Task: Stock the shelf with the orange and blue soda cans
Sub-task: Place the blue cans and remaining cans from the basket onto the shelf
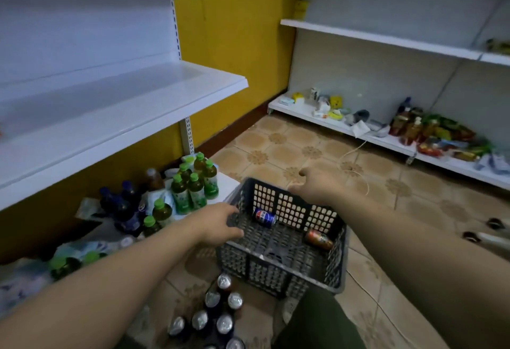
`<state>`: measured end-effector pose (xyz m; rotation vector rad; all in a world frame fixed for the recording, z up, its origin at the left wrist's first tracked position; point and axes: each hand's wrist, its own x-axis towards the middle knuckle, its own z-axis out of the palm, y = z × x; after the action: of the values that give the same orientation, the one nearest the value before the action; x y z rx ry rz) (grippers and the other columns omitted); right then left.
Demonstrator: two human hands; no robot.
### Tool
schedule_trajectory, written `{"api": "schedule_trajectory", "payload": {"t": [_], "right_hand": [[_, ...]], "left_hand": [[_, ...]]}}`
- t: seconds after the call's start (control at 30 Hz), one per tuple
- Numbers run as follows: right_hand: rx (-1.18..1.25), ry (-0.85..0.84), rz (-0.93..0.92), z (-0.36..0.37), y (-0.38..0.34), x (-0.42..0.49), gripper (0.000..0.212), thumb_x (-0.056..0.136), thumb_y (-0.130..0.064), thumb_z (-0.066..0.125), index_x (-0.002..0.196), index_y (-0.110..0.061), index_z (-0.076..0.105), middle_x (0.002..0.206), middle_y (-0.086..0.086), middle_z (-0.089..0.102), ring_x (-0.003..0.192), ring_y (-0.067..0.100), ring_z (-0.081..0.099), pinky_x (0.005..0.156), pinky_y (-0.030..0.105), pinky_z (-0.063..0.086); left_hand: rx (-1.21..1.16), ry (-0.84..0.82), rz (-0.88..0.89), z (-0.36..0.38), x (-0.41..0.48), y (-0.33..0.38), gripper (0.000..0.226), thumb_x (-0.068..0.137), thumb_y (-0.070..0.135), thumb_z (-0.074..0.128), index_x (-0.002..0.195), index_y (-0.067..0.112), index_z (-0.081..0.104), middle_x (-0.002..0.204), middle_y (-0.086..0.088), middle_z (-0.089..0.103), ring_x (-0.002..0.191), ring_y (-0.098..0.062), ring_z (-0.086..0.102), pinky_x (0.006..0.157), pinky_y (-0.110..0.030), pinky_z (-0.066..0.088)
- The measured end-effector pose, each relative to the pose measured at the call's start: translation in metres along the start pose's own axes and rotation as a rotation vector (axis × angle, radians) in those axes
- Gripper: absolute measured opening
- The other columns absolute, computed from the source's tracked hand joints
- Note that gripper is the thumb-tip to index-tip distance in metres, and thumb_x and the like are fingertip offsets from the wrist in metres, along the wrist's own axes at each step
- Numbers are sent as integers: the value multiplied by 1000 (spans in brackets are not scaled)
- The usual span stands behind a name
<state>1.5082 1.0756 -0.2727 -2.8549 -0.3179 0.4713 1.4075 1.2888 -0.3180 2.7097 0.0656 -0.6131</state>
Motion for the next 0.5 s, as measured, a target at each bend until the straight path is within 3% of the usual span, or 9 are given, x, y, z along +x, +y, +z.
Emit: {"api": "schedule_trajectory", "payload": {"t": [0.13, 0.23, 0.4, 0.5], "right_hand": [[37, -71, 77, 26, 30, 50, 65, 93, -49, 54, 145, -14, 36, 143, 10, 48, 122, 28, 51, 97, 36, 44], [-13, -84, 68, 48, 38, 97, 61, 91, -54, 55, 135, -13, 48, 130, 9, 56, 111, 26, 56, 93, 37, 48], [24, -152, 32, 96, 39, 187, 52, 92, -49, 55, 130, -15, 51, 108, 5, 60, 97, 23, 55, 80, 31, 47], [70, -200, 29, 130, 41, 238, 51, 94, -45, 56, 134, -14, 47, 119, 8, 60, 97, 23, 55, 76, 29, 45]], "left_hand": [[-1, -59, -40, 15, 61, -12, 75, 89, 52, 57, 150, 20, 28, 157, -5, 26, 140, -23, 32, 111, -34, 33], [13, -71, -51, 26, 110, -25, 77, 88, 54, 58, 151, 21, 26, 158, -4, 25, 141, -23, 30, 112, -34, 32], [46, -73, -34, 47, 195, -48, 76, 88, 54, 57, 150, 22, 28, 157, -2, 26, 141, -22, 30, 113, -37, 31], [67, -73, -40, 62, 243, -66, 75, 88, 55, 56, 150, 23, 27, 158, -2, 25, 142, -22, 28, 113, -38, 30]]}}
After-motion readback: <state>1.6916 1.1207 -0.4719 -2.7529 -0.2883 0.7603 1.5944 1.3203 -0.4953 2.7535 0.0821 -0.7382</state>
